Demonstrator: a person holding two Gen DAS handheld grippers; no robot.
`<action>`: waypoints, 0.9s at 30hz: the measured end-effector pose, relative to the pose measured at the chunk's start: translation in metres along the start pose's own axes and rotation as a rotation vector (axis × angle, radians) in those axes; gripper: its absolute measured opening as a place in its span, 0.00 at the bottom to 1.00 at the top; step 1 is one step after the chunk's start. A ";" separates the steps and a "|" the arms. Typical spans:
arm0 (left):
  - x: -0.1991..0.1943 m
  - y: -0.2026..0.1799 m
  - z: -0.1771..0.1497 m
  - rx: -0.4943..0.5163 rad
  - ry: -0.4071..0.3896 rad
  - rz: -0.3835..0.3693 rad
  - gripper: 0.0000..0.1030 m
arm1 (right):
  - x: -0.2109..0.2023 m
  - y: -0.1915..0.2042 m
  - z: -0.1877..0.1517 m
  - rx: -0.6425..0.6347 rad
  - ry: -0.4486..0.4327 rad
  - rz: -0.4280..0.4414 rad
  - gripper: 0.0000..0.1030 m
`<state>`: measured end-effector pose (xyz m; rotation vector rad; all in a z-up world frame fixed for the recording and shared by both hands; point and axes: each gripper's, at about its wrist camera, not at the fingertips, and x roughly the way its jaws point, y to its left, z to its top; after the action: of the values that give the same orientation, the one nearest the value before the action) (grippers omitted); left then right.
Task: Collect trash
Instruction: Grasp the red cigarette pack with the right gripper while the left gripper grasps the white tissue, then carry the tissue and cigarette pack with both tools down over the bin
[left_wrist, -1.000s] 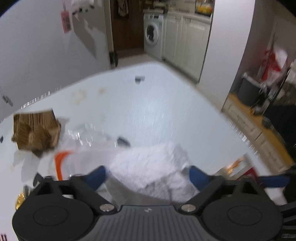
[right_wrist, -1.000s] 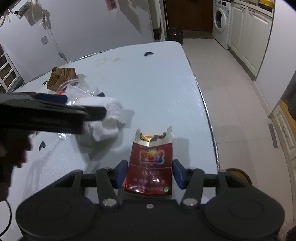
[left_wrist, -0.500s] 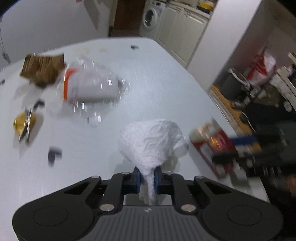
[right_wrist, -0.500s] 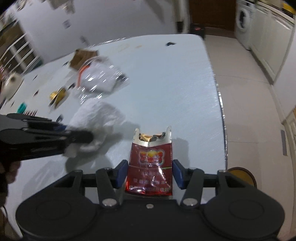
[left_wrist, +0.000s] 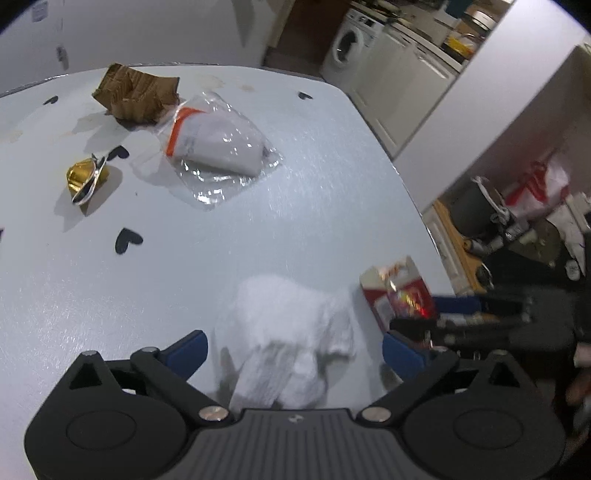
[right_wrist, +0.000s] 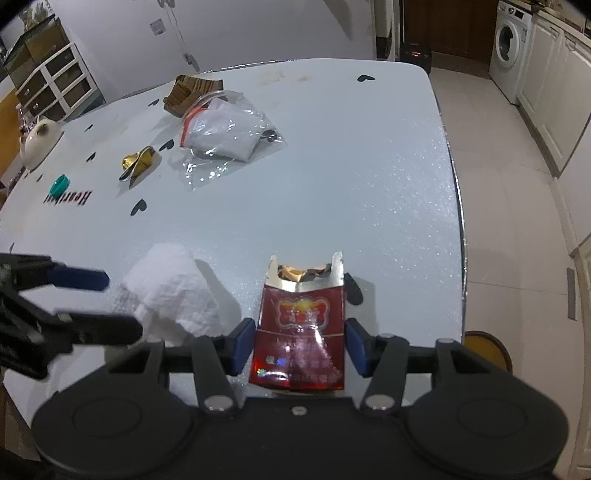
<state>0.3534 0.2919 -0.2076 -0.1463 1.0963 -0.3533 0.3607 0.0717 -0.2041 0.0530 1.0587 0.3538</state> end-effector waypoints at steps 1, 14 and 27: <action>0.004 -0.004 0.003 0.005 -0.004 0.023 0.97 | 0.000 0.000 0.000 0.003 0.001 0.001 0.53; 0.041 -0.024 0.001 0.040 0.065 0.194 0.78 | 0.011 -0.001 0.002 0.042 0.019 -0.065 0.55; 0.018 -0.028 -0.001 0.048 -0.009 0.228 0.18 | 0.012 0.004 0.004 0.014 0.011 -0.115 0.51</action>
<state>0.3541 0.2593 -0.2147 0.0205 1.0822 -0.1741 0.3683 0.0798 -0.2113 0.0025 1.0703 0.2432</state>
